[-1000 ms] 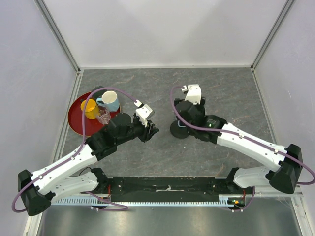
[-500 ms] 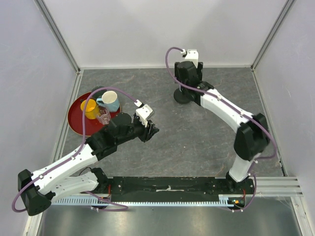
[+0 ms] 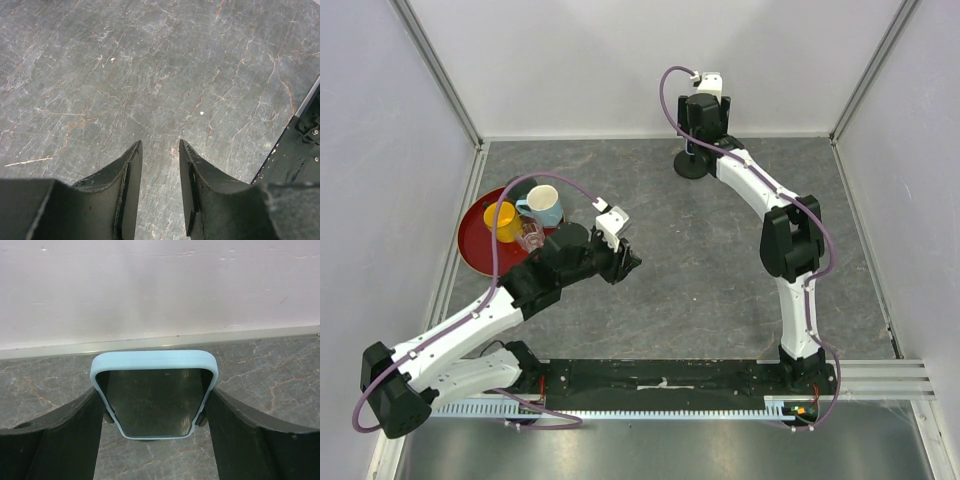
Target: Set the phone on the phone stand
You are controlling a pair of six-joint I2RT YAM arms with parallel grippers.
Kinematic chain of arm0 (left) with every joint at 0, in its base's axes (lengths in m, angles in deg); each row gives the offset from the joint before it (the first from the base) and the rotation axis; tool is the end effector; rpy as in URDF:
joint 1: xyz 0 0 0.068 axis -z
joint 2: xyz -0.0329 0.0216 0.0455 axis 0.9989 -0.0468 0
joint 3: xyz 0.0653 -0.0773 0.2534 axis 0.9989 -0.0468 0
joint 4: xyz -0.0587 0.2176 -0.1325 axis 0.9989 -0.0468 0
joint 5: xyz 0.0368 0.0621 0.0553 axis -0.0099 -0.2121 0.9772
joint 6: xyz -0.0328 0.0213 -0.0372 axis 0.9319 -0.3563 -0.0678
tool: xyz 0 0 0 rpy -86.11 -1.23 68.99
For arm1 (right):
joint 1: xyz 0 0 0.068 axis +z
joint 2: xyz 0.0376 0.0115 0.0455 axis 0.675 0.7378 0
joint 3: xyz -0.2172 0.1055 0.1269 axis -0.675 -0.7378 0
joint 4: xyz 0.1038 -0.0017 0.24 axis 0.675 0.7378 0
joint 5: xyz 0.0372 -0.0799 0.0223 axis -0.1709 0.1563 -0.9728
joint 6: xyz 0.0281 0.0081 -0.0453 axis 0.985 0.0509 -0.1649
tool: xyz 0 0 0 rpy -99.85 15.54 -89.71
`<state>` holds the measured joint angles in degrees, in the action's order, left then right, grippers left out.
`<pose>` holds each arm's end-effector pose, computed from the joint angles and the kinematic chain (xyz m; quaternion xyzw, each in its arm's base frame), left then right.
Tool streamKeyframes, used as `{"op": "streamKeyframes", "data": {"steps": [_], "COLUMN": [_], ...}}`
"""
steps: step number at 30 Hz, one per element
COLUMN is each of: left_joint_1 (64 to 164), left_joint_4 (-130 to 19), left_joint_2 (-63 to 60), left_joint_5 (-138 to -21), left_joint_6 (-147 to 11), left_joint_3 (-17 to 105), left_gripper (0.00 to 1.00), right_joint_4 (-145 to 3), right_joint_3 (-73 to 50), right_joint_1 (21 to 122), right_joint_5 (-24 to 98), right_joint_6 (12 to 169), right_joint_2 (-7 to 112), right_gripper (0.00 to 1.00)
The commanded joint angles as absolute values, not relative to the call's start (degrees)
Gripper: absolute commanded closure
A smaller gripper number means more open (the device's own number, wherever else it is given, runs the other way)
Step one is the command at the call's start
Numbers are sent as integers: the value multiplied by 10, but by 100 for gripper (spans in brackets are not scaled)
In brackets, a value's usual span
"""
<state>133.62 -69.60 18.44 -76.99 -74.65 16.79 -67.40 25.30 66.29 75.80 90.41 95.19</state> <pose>0.1513 -0.1634 0.3047 0.3182 0.7656 -0.2779 0.4852 0.4829 0.1932 0.3135 0.0455 0.7842 -0.0542 0.6164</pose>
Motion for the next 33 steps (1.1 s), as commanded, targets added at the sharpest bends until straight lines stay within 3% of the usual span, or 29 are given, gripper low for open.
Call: {"op": "streamKeyframes", "data": {"steps": [1, 6, 8, 9, 11, 12, 15, 24, 33], "left_joint_1": [1325, 1312, 1310, 1310, 1309, 1309, 1308, 1308, 1307], "left_joint_4": [-672, -668, -668, -667, -667, -668, -667, -669, -670], "left_joint_2": [183, 181, 179, 178, 177, 177, 177, 190, 206], "left_joint_5": [-797, -813, -815, -815, -814, -814, -814, -805, -796], "left_joint_6": [-724, -719, -719, -719, -718, -718, -718, -719, -720], "left_joint_3": [188, 187, 187, 187, 187, 187, 186, 183, 182], "left_gripper": [58, 58, 58, 58, 58, 58, 58, 58, 57], "right_joint_4": [-749, -748, -733, -725, -706, -697, -666, -615, -575], "right_joint_3": [311, 302, 305, 303, 301, 301, 292, 63, -273], "right_joint_1": [652, 653, 654, 654, 657, 660, 671, 679, 715], "right_joint_5": [748, 736, 739, 732, 732, 737, 749, 761, 699], "right_joint_6": [898, 912, 919, 923, 928, 929, 929, 979, 1047], "right_joint_2": [955, 956, 955, 954, 943, 939, 908, 681, 367], "right_gripper": [100, 100, 75, 53, 34, 20, 2, 2, 2]}}
